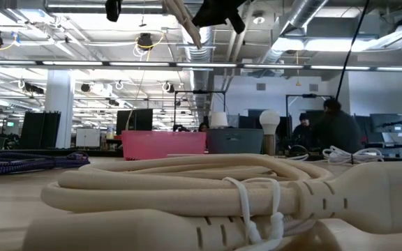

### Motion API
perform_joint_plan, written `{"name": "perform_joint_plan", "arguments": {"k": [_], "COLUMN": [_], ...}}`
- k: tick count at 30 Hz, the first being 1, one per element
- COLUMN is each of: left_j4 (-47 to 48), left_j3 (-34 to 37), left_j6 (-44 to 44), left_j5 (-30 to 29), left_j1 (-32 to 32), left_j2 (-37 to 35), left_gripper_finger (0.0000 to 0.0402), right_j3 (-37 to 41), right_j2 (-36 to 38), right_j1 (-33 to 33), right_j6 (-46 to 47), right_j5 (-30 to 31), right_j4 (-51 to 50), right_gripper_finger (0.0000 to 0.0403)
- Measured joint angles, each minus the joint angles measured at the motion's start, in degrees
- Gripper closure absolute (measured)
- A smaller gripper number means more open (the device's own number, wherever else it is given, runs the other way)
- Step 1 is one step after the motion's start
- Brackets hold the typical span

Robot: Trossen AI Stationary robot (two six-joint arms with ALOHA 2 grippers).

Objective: Pick & Place USB Port
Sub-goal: Put the light brown HDMI cable into the pink bin

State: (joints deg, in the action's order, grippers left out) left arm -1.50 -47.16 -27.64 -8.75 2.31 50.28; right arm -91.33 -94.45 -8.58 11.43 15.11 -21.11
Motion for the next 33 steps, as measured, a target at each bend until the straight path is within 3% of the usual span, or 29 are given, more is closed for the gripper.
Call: {"name": "perform_joint_plan", "arguments": {"k": [17,21,27,33], "left_j4": [0.15,0.11,0.09,0.02], "left_j3": [0.00,0.00,0.00,0.00], "left_j6": [0.33,0.31,0.10,0.17], "left_j5": [-0.20,-0.13,-0.15,-0.13], "left_j1": [0.04,0.00,0.00,0.00], "left_j2": [0.07,0.07,0.02,0.02], "left_gripper_finger": [0.0277,0.0303,0.0381,0.0378], "right_j3": [-0.02,-0.02,-0.02,-0.02], "right_j2": [0.04,0.04,0.13,0.13], "right_j1": [1.74,1.40,1.29,1.24], "right_j6": [-1.34,-1.49,-1.54,-1.77], "right_j5": [0.01,0.20,0.67,0.59], "right_j4": [0.32,0.27,0.15,0.14], "right_gripper_finger": [0.0403,0.0403,0.0403,0.0400]}}
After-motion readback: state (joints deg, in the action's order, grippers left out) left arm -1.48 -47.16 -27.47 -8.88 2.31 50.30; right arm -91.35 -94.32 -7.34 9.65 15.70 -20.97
